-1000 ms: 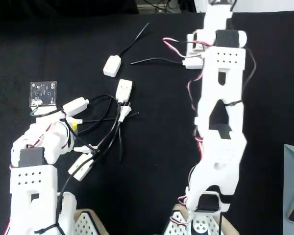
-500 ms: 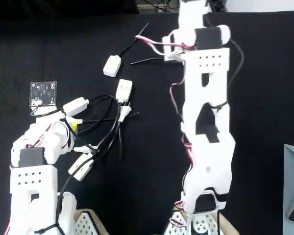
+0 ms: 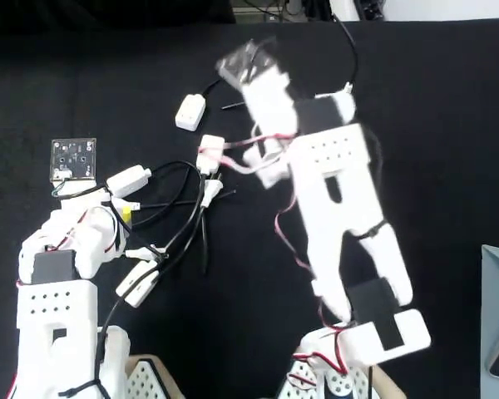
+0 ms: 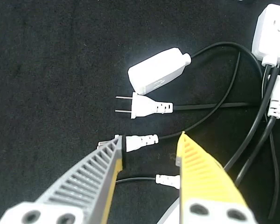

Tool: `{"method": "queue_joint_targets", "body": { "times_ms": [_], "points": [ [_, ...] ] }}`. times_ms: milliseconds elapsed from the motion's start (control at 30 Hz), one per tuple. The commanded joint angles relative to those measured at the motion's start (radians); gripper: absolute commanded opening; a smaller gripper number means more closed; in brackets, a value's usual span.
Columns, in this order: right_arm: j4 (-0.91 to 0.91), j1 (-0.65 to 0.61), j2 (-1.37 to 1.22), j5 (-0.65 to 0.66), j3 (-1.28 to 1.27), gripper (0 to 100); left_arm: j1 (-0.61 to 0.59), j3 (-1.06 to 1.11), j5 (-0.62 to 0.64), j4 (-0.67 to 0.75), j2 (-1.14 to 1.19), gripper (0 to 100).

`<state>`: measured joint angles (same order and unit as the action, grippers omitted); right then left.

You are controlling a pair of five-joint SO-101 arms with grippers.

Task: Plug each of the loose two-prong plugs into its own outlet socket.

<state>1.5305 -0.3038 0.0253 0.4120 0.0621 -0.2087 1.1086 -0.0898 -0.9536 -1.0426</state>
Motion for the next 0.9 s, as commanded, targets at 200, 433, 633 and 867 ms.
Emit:
{"method": "queue_joint_targets", "body": {
  "times_ms": [200,433,633,867],
  "points": [
    [-0.529,-0.092,0.042,0.285,-0.473,27.5,-0.147,-0.021,0.014,0.057,-0.018,19],
    [-0.675,-0.198,0.041,0.345,-0.581,27.6,-0.174,-0.021,0.055,0.063,-0.018,19],
    [-0.701,-0.264,-0.088,0.344,-0.532,27.5,-0.174,-0.021,0.055,0.063,-0.018,19],
    [-0.703,-0.267,-0.196,0.339,-0.424,27.5,-0.171,-0.021,0.055,0.063,-0.018,19]
  ]
}}
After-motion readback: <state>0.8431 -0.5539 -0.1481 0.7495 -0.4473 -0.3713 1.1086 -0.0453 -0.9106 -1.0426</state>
